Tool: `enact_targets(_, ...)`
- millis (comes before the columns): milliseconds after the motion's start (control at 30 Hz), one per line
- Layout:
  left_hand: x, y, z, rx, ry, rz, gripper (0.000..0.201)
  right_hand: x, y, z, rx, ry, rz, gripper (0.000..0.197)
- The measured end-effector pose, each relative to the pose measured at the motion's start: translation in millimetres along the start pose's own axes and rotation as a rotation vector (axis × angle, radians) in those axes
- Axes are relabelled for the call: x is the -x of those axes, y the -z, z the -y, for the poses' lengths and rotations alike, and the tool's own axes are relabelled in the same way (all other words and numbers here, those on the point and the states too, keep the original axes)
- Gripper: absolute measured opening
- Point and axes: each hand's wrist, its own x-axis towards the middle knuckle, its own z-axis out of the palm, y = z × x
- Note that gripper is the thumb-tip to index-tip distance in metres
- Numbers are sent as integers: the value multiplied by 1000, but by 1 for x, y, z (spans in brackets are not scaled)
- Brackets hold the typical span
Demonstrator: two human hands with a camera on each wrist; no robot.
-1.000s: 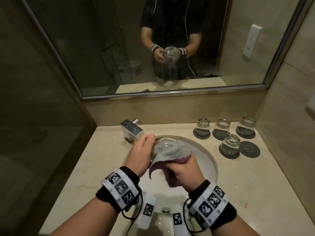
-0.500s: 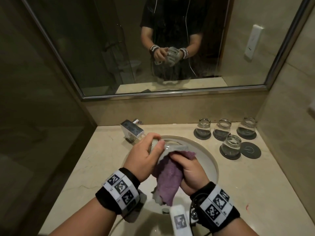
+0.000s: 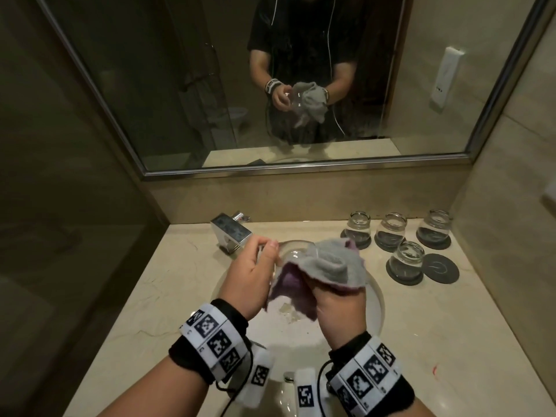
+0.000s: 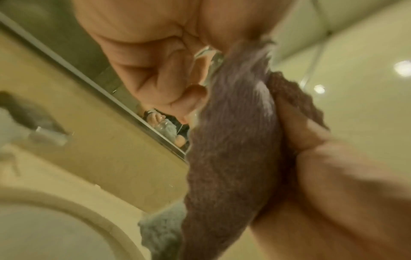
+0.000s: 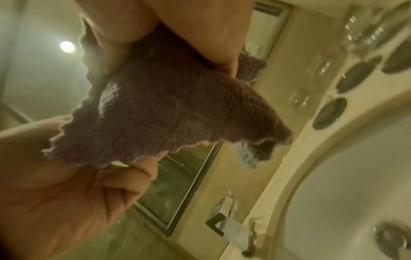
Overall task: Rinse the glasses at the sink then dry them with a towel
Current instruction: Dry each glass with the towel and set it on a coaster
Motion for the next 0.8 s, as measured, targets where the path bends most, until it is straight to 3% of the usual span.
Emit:
enact_targets(100,2,-3,-2,87,32,76,24,-2,0,3,-19,-78,106,18)
enact_targets(233,7,-3,-1,-78,-245,115,26,-11,4,6,-393,-426,342,34)
enact_targets(333,5,-2,0,-167,-324,125,30,-15,9,11,-439,-464,396,45)
enact_targets(367,4,-3,-1,-128,-250,137,34,-14,10,14,-369,-388,401,40)
enact_targets(433,3,-7,-4,89,38,180,49,-10,11,17,-165,-199,374,28)
enact_targets(500,0,-12,-7,278,314,180,46,-4,8,23,-133,-185,388,26)
enact_targets(533,1,-12,-8,253,304,155,41,-2,6,25,-141,-195,401,26)
enact_targets(600,5,-12,-3,44,24,97,39,-6,3,22,-178,-225,350,17)
enact_targets(667,7,-9,0,-163,-237,61,39,-14,3,13,-349,-400,304,28)
enact_targets(700,8,-8,0,-207,-288,57,38,-15,2,11,-422,-516,290,36)
enact_targets(733,7,-8,2,-201,-269,71,38,-15,4,8,-424,-547,280,39)
enact_targets(800,4,-9,4,-28,-43,145,41,-14,7,9,-269,-367,283,30)
